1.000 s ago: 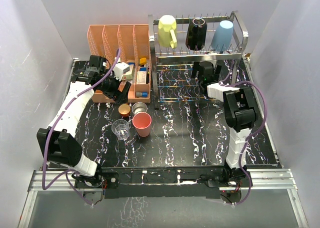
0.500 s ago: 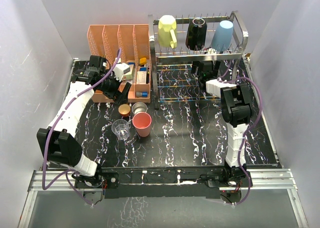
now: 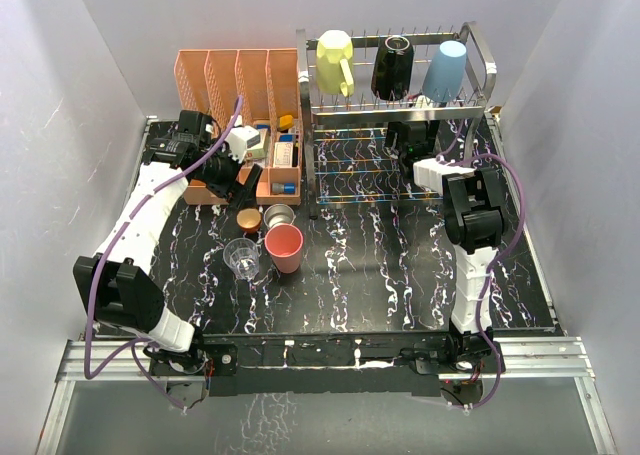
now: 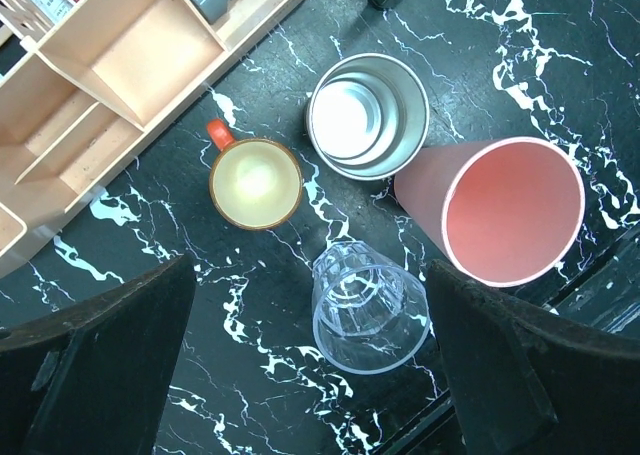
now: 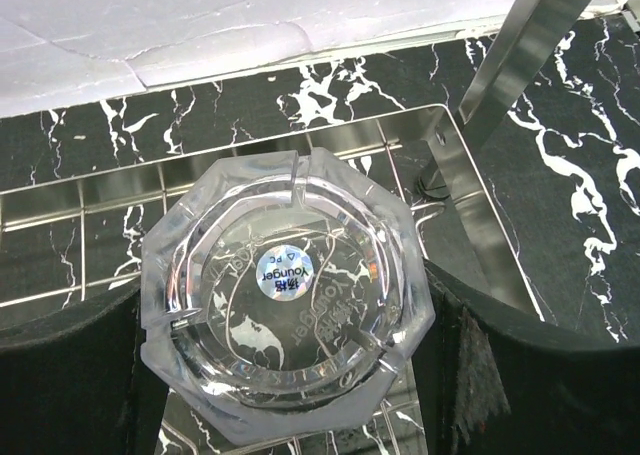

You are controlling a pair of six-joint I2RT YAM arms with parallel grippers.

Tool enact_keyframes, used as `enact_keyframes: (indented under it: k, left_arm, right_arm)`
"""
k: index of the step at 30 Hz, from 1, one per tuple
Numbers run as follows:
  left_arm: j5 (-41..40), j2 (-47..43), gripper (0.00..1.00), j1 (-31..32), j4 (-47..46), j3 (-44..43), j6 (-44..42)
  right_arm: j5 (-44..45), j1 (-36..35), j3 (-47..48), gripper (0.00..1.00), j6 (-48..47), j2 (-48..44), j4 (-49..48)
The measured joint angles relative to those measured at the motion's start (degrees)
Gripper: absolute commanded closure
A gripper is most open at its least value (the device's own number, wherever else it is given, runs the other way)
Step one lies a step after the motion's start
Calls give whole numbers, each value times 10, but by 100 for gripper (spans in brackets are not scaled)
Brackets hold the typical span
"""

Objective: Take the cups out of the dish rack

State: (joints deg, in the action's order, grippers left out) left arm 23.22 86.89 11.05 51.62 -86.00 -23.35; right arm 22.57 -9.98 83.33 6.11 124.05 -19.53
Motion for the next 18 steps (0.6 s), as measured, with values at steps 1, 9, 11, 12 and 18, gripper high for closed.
enact_keyframes:
  k: [1,9,11,12,18]
  left_arm:
    - [0,0,3,0,1,0,0]
    - [19,-10,3,0,16,0,-12]
    - [30,-20,3,0,16,2,-21]
    - [35,-27,3,0,16,4,-26]
    - [62,-75,3,0,22,16,-54]
  right_arm:
    - [-3,0,-3,49,0,-1,-3]
    - [-24,-4,-75,59,0,-54,-17]
    - [-27,-7,-103,59,0,-78,-19]
    - [-28,-9,-118,59,0,-93,-19]
    - [-30,-27,-200,59,7,-175,-32]
